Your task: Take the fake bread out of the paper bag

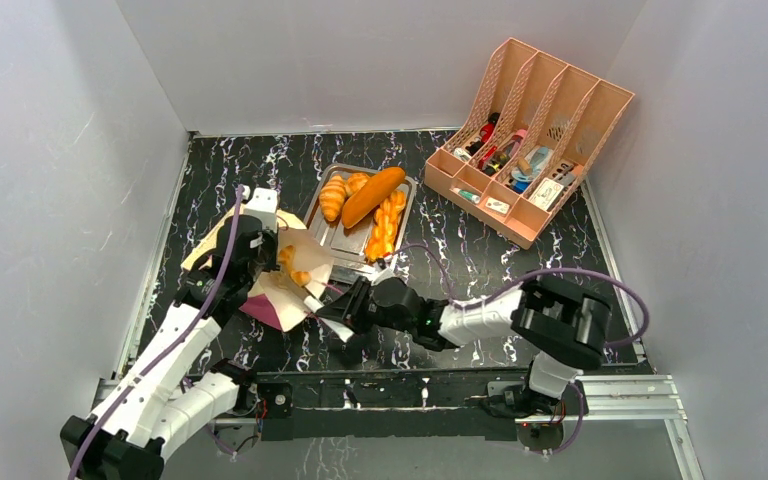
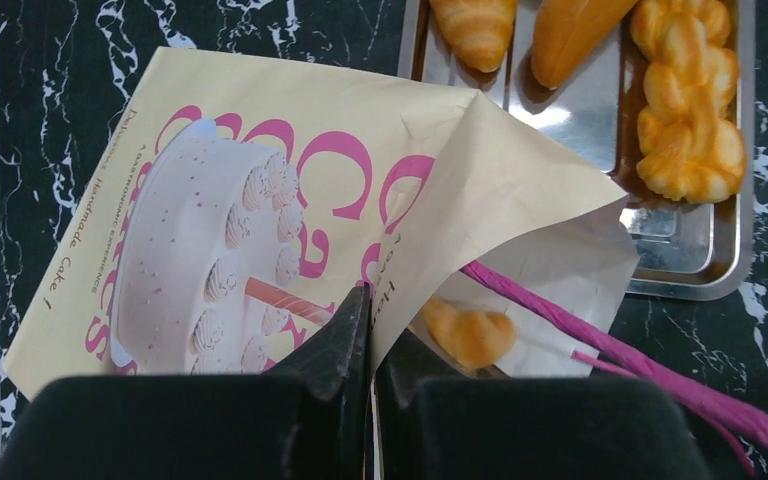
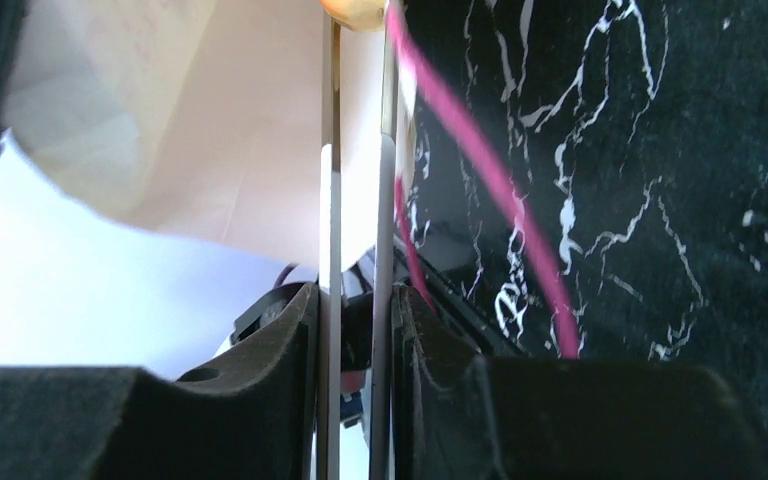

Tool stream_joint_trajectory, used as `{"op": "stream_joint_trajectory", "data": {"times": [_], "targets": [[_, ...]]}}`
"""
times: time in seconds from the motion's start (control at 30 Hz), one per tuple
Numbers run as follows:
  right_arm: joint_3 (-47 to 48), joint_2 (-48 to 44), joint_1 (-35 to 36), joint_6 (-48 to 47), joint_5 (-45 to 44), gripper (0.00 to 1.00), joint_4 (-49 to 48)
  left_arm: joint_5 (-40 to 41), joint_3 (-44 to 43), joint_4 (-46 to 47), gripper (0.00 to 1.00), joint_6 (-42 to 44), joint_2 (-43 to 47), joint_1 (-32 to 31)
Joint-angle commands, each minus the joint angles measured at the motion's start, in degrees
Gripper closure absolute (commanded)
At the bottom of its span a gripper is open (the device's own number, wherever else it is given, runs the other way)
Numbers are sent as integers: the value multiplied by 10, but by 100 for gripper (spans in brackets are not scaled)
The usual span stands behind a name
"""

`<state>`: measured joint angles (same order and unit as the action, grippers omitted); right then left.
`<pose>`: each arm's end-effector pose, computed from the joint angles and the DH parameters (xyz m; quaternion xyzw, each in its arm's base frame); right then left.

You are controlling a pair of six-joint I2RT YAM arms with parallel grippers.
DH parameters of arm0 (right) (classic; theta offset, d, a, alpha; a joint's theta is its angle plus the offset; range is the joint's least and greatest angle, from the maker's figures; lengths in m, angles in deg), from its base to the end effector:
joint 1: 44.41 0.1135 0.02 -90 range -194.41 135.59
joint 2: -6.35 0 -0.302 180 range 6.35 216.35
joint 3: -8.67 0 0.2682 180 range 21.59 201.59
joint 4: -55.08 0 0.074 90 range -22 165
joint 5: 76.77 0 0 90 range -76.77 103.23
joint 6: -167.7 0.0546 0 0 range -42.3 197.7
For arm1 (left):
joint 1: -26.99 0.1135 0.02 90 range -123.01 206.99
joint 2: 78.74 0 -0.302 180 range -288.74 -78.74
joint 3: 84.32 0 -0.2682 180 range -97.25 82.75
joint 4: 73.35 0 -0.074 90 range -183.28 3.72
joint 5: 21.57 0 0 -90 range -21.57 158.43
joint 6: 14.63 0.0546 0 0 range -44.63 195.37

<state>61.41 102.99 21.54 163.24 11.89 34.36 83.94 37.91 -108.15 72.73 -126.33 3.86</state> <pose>0.1505 0.3341 0.1769 0.1483 0.8214 0.5312 0.1450 0.1854 -0.0633 0.3311 0.0766 0.8336 -0.0086 0.5470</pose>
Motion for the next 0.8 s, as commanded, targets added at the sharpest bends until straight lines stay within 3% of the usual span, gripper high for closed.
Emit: {"op": "stream_joint_trajectory", "data": {"times": [0.0, 0.33, 0.53, 0.63, 0.77], "targets": [[-30, -84, 5, -16, -9, 100, -41, 58, -9, -6, 100, -15, -10, 1], [-144, -323, 13, -58, -23, 100, 73, 119, -17, -12, 100, -27, -59, 1], [-171, -520, 12, -91, -111, 100, 218, 160, -18, -19, 100, -38, -91, 1], [-151, -536, 4, -112, -131, 100, 267, 156, -21, -23, 100, -45, -96, 1], [-141, -491, -20, -122, -100, 100, 235, 151, -30, -35, 100, -49, -82, 1]]}}
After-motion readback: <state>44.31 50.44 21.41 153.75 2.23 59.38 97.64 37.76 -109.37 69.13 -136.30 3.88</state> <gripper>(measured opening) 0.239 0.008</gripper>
